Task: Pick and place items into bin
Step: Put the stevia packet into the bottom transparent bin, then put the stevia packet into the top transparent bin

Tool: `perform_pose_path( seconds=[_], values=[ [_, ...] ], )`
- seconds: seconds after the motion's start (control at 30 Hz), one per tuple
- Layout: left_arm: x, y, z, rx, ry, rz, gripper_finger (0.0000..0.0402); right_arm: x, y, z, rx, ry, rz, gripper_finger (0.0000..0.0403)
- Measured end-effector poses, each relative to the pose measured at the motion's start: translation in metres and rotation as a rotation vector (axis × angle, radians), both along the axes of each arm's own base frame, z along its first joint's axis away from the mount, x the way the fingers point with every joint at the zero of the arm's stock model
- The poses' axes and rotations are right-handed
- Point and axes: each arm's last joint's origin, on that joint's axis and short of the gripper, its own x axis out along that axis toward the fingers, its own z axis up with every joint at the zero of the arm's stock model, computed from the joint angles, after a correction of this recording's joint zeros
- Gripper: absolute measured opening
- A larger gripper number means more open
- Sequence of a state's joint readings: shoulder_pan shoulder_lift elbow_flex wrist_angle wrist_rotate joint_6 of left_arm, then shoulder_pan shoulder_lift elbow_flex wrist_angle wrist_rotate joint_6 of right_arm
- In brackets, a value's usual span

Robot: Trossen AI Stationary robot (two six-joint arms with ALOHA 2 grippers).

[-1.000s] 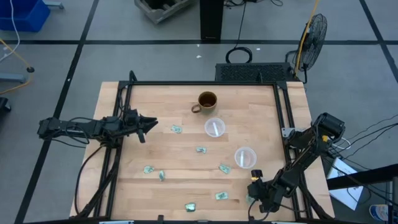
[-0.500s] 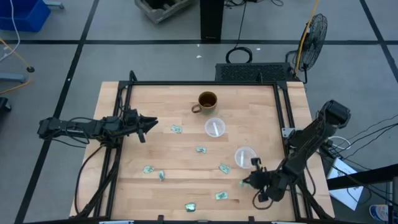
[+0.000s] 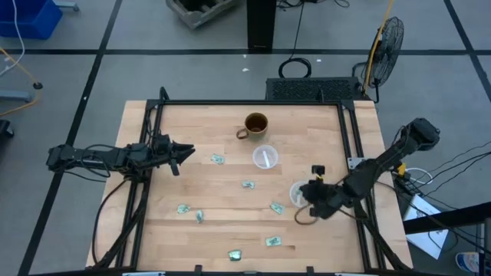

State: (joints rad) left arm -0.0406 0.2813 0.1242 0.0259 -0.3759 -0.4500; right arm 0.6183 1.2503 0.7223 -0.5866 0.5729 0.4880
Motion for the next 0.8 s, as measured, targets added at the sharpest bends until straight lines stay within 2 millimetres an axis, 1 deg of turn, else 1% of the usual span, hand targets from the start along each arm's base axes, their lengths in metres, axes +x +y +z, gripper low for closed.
perform_pose_path(
  seconds=[0.23,0.3,0.47,0.6,0.8],
  values=[
    [0.000,0.000,-0.001,0.003,0.011,0.000,0.0111,0.010,-0.011,-0.010,0.161,0.155,-0.004,0.0003],
    [0.000,0.000,-0.001,0.005,0.012,-0.001,0.0111,0.013,-0.013,-0.013,0.167,0.179,0.002,0.0003],
    [0.000,0.000,-0.002,0.010,0.022,-0.001,0.0111,0.020,-0.017,-0.015,0.162,0.168,-0.002,0.0009],
    [0.000,0.000,-0.003,0.004,0.036,0.000,0.0111,0.021,-0.021,-0.016,0.160,0.172,-0.011,0.0032],
    [0.000,0.000,-0.003,0.002,0.032,0.000,0.0111,0.022,-0.022,-0.016,0.197,0.195,0.009,0.0075]
  ],
)
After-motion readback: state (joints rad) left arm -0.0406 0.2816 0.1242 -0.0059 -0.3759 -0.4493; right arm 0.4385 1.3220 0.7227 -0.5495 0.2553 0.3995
